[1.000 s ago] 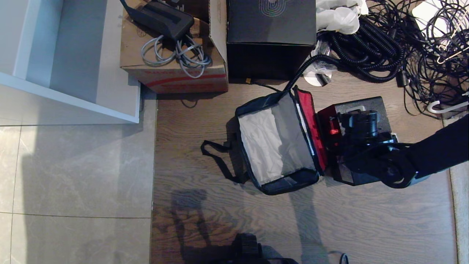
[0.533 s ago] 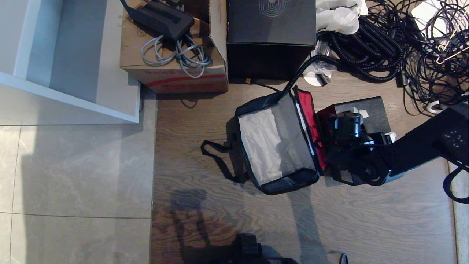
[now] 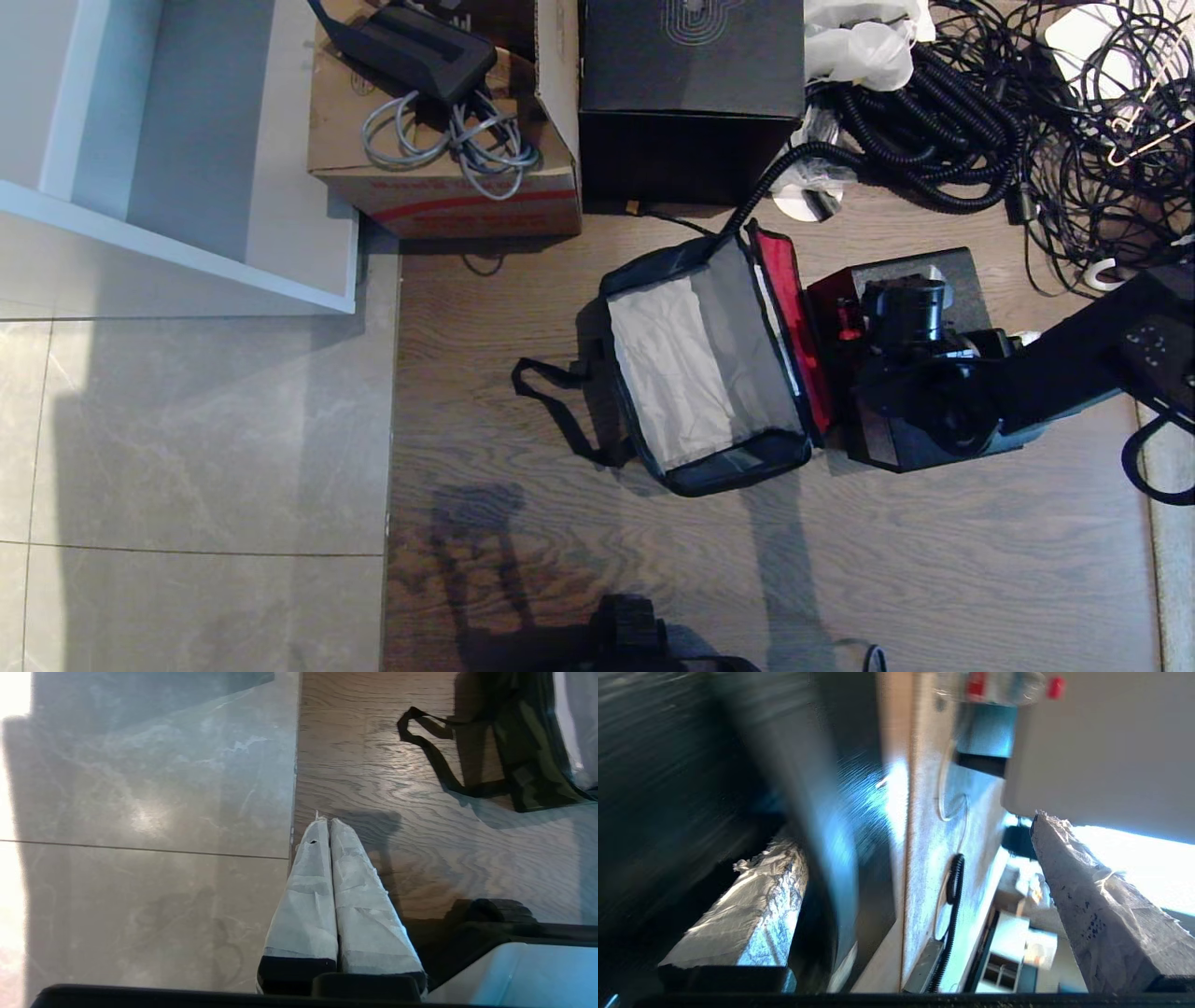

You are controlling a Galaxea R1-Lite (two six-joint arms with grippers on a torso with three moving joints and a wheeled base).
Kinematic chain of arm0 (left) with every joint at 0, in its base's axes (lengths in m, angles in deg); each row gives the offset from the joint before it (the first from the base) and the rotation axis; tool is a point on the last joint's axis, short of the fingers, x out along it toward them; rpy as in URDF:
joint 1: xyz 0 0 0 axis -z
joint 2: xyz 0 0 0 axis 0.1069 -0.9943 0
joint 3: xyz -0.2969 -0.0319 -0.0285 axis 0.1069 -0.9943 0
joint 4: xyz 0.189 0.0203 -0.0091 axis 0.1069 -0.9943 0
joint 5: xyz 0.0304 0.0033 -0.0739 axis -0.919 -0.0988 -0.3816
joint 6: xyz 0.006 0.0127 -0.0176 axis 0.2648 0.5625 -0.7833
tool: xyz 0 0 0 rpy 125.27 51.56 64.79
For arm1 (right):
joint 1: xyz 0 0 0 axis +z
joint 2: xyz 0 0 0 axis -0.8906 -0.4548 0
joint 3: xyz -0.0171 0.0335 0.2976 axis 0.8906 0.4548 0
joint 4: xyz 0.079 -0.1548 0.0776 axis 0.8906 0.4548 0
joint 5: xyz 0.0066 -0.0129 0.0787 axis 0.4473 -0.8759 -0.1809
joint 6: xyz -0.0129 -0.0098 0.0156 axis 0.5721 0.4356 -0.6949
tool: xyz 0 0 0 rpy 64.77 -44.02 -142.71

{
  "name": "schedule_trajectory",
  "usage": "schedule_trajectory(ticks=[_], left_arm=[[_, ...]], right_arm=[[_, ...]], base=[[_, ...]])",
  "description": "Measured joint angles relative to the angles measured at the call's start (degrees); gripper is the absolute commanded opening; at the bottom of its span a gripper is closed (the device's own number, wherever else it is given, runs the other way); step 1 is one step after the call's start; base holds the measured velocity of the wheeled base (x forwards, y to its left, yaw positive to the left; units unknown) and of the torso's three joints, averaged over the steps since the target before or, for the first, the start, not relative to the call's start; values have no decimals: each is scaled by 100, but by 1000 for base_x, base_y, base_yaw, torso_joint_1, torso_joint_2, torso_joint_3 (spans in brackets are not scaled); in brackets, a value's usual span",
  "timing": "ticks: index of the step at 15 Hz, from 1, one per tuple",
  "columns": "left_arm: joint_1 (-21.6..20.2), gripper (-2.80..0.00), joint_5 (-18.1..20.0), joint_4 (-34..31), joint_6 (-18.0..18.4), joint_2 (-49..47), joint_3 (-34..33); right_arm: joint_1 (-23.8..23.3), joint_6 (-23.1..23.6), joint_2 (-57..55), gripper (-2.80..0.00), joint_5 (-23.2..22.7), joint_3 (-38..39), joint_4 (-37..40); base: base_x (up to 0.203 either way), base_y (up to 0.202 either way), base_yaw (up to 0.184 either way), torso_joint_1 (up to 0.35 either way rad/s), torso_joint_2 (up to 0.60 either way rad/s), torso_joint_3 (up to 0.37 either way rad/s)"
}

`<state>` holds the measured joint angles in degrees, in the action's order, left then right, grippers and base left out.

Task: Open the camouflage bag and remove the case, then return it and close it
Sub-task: Grip the handle again

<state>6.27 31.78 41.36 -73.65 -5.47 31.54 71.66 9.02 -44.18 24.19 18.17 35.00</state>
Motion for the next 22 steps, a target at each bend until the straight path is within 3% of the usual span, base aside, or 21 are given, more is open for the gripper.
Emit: schedule_trajectory(ticks=[5, 10, 11, 22], left_arm=[[-4, -280, -4, 1, 0, 1, 0], [-11, -280, -1, 1, 0, 1, 0], [-6, -280, 0, 1, 0, 0, 0], [-4, -280, -1, 1, 0, 0, 0]], right_arm=[[-447, -41, -359, 0, 12, -344, -75], [-536, -91, -542, 0, -7, -378, -199], [-536, -96, -568, -280, -29, -361, -194], [-495, -101, -661, -280, -124, -199, -99]], base=[[0, 0, 0, 0, 0, 0], [0, 0, 0, 0, 0, 0], [0, 0, 0, 0, 0, 0], [0, 0, 0, 0, 0, 0]])
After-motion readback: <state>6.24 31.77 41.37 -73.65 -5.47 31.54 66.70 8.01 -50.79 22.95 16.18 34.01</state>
